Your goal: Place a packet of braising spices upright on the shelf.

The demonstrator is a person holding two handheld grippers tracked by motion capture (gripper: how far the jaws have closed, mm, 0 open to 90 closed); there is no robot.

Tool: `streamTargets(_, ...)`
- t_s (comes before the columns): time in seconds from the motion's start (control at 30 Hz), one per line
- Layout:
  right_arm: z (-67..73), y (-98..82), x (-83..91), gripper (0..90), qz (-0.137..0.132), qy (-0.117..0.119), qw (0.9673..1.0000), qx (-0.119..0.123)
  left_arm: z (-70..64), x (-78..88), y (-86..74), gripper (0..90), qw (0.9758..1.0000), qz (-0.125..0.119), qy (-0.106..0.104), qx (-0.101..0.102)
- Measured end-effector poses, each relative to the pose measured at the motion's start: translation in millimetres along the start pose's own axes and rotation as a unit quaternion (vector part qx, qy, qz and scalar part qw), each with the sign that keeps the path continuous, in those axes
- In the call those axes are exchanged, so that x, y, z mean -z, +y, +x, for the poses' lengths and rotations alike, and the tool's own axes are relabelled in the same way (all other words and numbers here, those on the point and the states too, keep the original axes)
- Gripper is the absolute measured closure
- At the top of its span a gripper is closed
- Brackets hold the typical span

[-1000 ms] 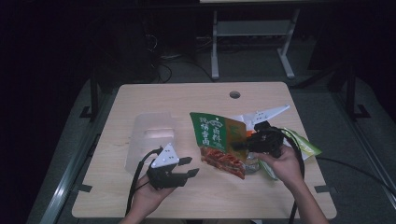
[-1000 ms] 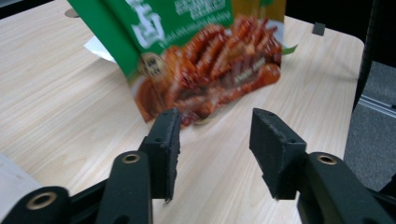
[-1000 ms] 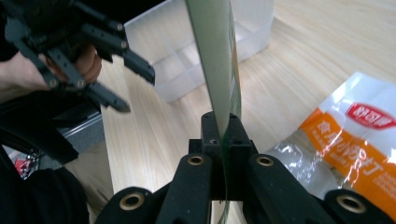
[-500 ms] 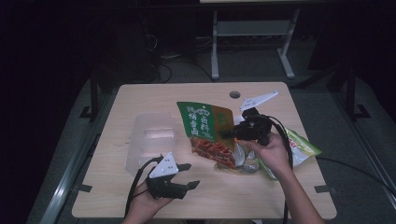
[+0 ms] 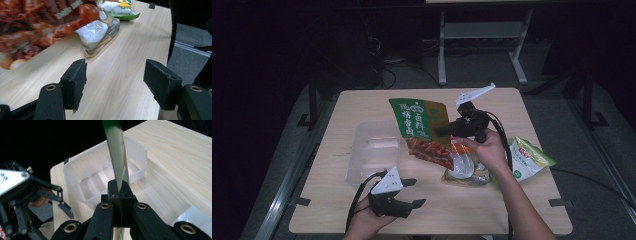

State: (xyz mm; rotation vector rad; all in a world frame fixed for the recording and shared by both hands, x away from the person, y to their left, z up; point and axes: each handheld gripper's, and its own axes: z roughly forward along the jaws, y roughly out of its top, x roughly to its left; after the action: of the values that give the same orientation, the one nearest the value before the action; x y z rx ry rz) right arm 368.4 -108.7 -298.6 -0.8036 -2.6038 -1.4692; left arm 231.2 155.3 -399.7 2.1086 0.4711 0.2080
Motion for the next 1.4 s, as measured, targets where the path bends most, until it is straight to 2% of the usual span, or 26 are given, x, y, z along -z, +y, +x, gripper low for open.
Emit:
streamTargets(0.1, 0.5, 9.7, -5.6, 90.0, -0.004, 0.007, 1.0000, 0.002, -0.5, 0.4, -0.9, 33.5, 1.0000, -0.002, -0.003, 0.008)
streamTargets(0.3, 0.0, 24.8, -14.8, 90.0, -0.010, 0.018, 0.9998, 0.002, -2.3, -0.5, -2.5, 33.3, 1.0000, 0.001, -0.008, 0.003)
streamTargets(0.6, 2.9, 41.9, -23.6, 90.0, -0.011, 0.020, 0.9997, 0.009, -2.8, -0.1, -2.9, 33.3, 0.9999, -0.006, -0.009, 0.001)
streamTargets(0.93, 5.5, 64.5, -39.0, 90.0, -0.016, 0.026, 0.9994, 0.019, -2.8, -1.4, -3.3, 33.0, 0.9999, -0.002, -0.015, 0.002)
streamTargets(1.17, 6.4, 78.9, -56.5, 90.0, -0.017, 0.032, 0.9991, 0.022, -3.8, -1.8, -4.0, 32.9, 0.9999, -0.005, -0.016, -0.002)
streamTargets(1.23, 7.7, 84.3, -66.6, 90.0, -0.018, 0.038, 0.9989, 0.021, -2.6, -0.8, -3.7, 32.8, 0.9999, 0.000, -0.014, -0.010)
streamTargets(1.4, 7.4, 91.5, -80.9, 90.0, -0.016, 0.038, 0.9988, 0.024, -2.2, -0.4, -4.1, 32.7, 0.9998, -0.003, -0.016, -0.008)
